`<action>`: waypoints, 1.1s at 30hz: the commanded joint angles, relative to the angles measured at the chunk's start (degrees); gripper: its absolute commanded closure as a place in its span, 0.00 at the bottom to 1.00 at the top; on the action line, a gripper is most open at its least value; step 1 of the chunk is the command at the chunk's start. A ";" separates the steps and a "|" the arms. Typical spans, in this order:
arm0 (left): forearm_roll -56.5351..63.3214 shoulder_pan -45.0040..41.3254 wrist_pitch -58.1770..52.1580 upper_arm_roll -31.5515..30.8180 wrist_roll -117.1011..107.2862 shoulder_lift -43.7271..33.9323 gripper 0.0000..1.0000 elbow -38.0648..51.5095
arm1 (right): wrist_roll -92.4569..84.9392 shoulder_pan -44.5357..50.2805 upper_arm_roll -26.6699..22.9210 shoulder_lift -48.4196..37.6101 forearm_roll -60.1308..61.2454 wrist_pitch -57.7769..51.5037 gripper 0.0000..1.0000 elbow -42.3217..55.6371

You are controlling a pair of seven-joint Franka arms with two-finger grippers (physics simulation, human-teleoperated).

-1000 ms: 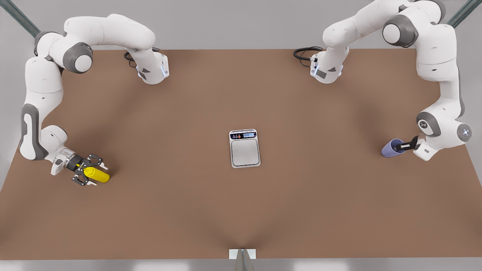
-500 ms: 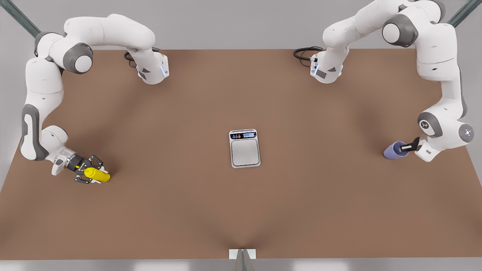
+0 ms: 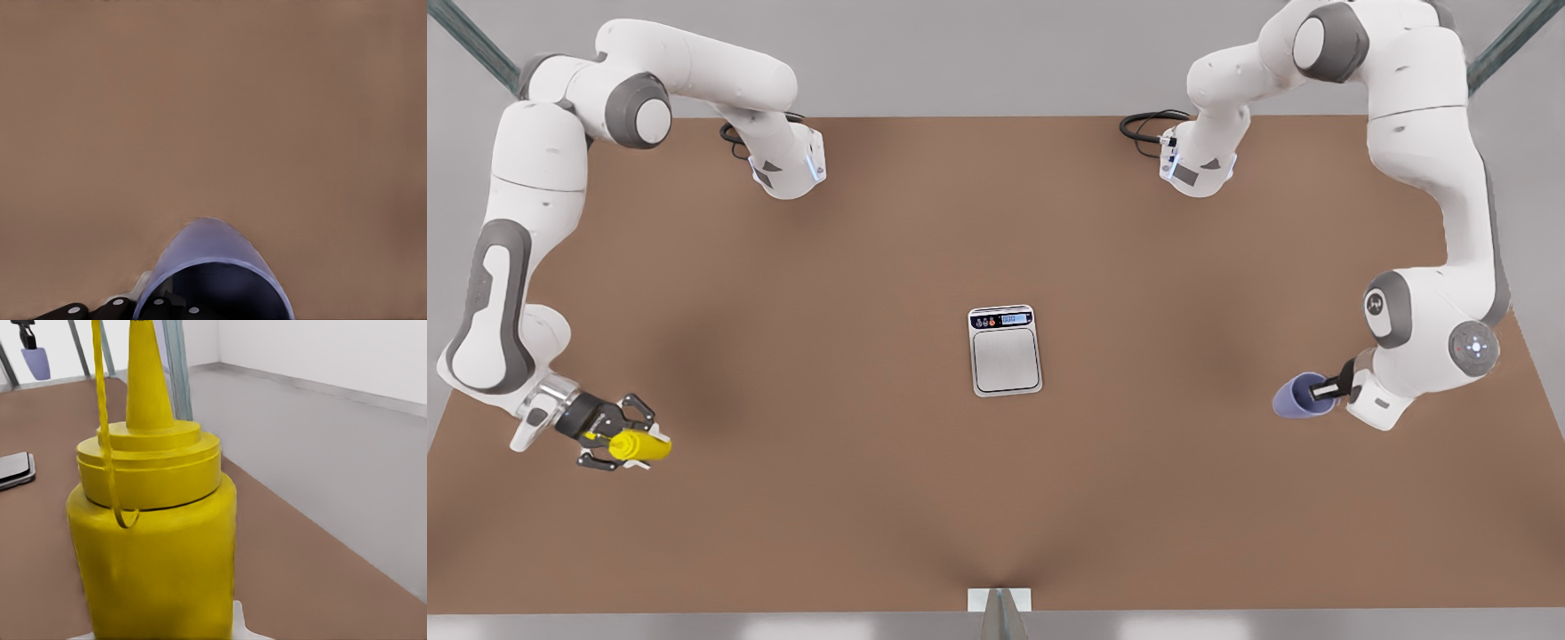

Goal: Move cup to the weight, pick up sauce bottle, pour sauce

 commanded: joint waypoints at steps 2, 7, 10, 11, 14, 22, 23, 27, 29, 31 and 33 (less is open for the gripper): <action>-3.83 -5.14 -0.06 0.01 -7.33 0.64 0.79 1.69 | 5.08 2.98 0.00 -1.38 -3.21 4.17 0.40 0.92; -4.54 -22.37 -9.01 0.01 -14.63 -0.24 0.79 5.21 | 15.29 23.02 -10.10 -6.65 -5.67 19.45 0.40 -1.80; -4.54 -32.91 -10.87 -0.25 -22.27 -0.07 0.79 6.44 | 16.08 34.71 -13.71 -14.56 -5.76 37.20 0.40 -13.75; -4.62 -36.69 -10.25 -0.25 -28.24 0.20 0.79 6.53 | 15.82 37.17 -13.63 -16.23 -5.76 43.10 0.40 -17.27; -6.38 -41.88 -9.46 -0.25 -40.38 6.52 0.79 13.91 | 15.29 42.45 -13.63 -17.20 -5.76 54.18 0.40 -20.96; -5.68 -45.66 -3.66 -0.25 -46.18 12.06 0.79 13.91 | 12.39 49.04 -13.45 -16.67 -5.76 65.52 0.40 -23.86; -5.68 -45.58 -3.66 0.10 -46.27 12.15 0.79 13.91 | 10.37 49.83 -13.45 -16.50 -5.76 67.27 0.40 -23.86; -5.85 -45.40 -2.17 1.07 -46.53 13.73 0.79 14.96 | 9.84 55.19 -13.45 -13.95 -5.58 75.01 0.40 -23.95; -5.77 -45.40 -1.38 1.15 -46.80 14.26 0.79 15.32 | 9.93 57.13 -13.45 -12.45 -5.32 77.91 0.40 -23.86; -5.85 -45.40 -1.37 1.15 -46.80 14.79 0.79 15.32 | 9.93 57.30 -13.36 -11.92 -5.23 78.70 0.40 -23.69; -5.85 -45.31 -1.29 1.15 -46.80 15.14 0.69 15.32 | 9.93 57.30 -13.36 -12.01 -5.14 78.70 0.40 -23.69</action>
